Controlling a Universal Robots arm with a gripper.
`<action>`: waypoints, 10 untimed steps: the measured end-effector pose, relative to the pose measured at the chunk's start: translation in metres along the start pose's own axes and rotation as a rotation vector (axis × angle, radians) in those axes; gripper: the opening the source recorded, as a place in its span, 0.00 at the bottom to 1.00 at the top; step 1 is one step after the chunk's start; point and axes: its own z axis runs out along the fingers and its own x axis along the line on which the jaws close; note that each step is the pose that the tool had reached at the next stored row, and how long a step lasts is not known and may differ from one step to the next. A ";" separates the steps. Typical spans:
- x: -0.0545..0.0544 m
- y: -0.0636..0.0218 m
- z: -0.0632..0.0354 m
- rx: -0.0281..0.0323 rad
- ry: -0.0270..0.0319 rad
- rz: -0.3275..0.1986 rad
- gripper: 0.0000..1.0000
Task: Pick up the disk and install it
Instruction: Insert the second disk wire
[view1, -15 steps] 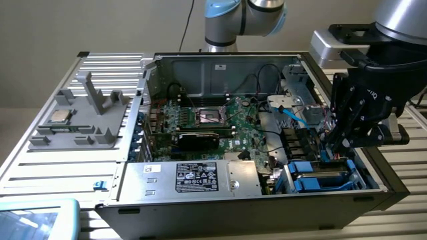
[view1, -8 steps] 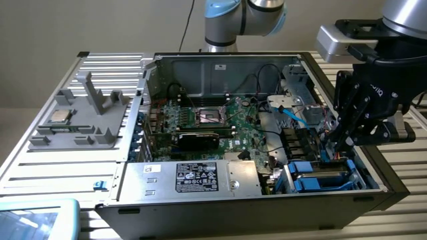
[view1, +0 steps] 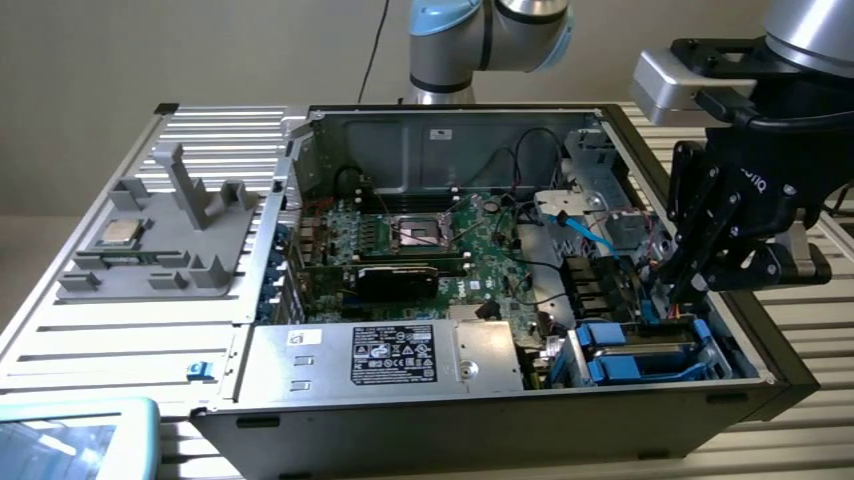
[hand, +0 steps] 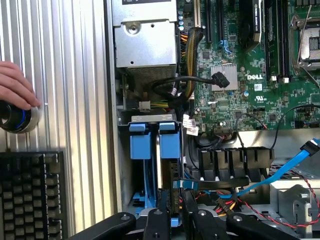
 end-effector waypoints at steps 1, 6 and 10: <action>0.000 0.0000 -0.0001 0.0000 0.0001 0.000 0.24; 0.000 0.0000 -0.0002 0.0000 0.0001 0.000 0.15; 0.000 0.0000 -0.0003 0.0000 0.0000 0.000 0.11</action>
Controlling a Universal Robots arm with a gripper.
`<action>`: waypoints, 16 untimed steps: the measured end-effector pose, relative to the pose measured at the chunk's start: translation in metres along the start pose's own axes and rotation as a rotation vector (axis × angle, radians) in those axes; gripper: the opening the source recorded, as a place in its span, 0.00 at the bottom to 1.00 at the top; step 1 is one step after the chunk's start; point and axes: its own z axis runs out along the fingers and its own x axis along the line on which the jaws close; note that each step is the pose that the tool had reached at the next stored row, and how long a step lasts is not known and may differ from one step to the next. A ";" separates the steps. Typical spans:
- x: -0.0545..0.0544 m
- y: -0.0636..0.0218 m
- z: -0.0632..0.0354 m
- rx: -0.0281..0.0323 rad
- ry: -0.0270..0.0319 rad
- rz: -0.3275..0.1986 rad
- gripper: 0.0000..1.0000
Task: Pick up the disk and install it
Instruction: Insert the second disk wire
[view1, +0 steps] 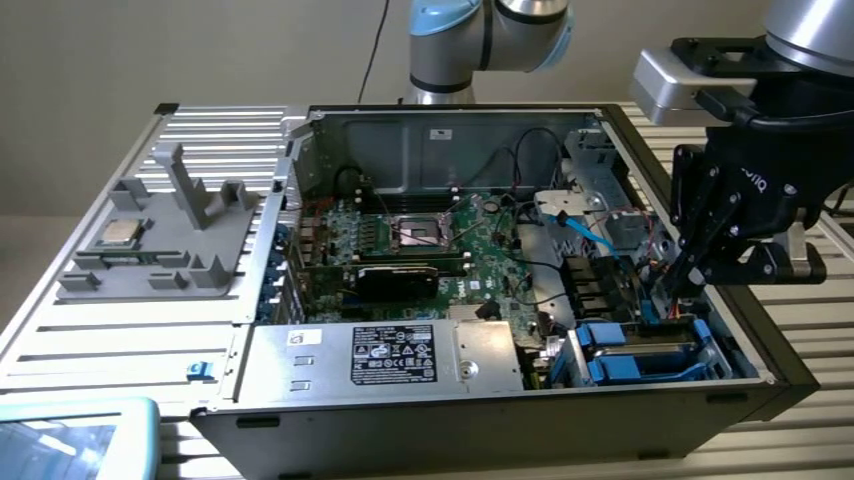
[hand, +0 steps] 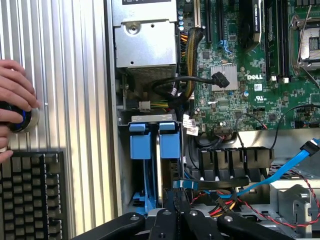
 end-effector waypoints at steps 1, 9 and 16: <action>0.000 0.0000 0.0000 0.0000 0.0000 0.000 0.11; 0.000 0.0001 -0.0003 0.0000 -0.0003 0.000 0.11; 0.000 0.0004 -0.0002 -0.0004 -0.0464 -0.082 0.11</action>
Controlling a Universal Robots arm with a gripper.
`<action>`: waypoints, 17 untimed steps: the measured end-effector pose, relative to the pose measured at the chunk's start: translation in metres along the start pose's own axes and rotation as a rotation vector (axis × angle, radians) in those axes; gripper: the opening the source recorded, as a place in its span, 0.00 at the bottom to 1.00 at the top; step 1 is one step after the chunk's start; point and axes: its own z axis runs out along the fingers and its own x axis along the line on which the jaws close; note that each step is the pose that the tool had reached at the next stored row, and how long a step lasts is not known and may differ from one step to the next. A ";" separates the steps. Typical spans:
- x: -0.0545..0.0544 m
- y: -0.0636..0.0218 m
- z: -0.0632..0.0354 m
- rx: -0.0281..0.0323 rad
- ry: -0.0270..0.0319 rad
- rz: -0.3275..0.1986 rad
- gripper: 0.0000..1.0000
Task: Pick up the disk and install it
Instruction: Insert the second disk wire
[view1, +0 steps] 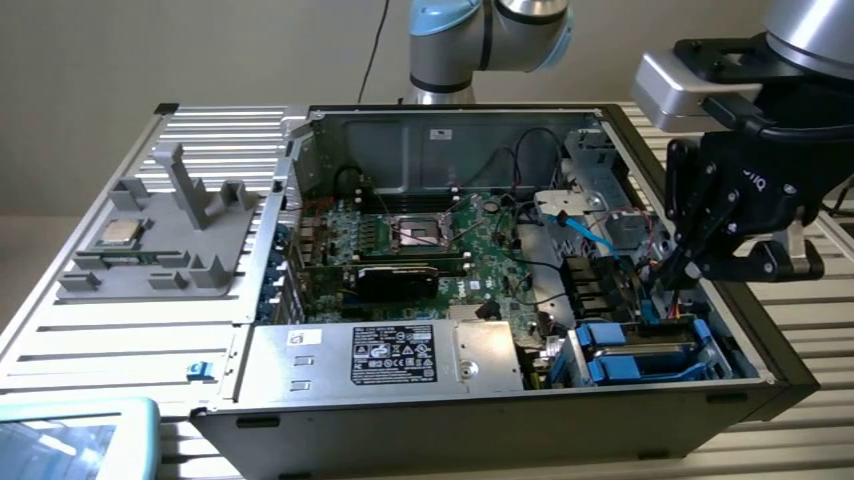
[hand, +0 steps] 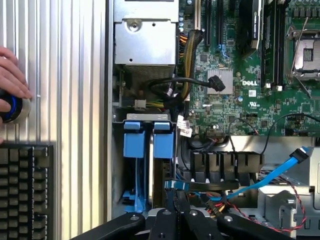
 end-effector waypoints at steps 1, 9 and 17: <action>0.000 0.0000 0.0000 -0.0001 -0.0046 -0.016 0.11; 0.000 0.0000 0.0003 -0.0015 -0.0237 -0.162 0.11; 0.000 -0.0001 0.0008 -0.0029 -0.0414 -0.307 0.11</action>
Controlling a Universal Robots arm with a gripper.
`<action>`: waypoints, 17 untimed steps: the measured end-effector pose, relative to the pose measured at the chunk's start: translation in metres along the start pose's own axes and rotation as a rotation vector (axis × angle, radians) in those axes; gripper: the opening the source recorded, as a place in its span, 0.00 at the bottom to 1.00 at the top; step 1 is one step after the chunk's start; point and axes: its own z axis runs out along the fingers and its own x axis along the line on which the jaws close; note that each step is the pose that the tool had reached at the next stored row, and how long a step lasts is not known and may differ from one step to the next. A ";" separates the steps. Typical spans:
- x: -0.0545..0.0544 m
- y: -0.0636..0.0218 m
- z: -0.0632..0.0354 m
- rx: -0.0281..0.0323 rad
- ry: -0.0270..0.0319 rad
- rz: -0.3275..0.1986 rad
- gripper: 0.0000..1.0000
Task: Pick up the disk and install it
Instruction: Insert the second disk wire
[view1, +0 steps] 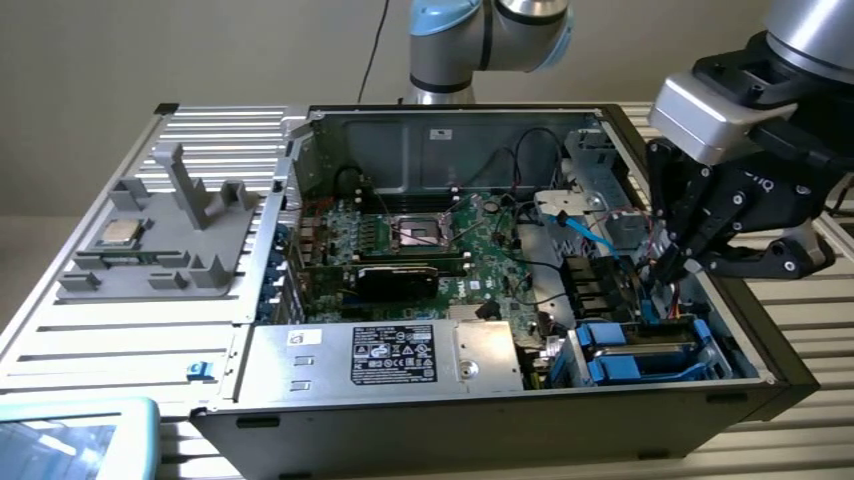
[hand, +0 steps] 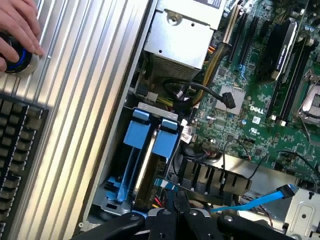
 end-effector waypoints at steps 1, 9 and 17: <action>0.000 0.0000 0.0002 0.0000 -0.0025 -0.018 0.11; 0.000 0.0001 0.0023 -0.0047 -0.0110 -0.163 0.11; 0.000 0.0001 0.0039 0.0001 -0.0116 -0.309 0.11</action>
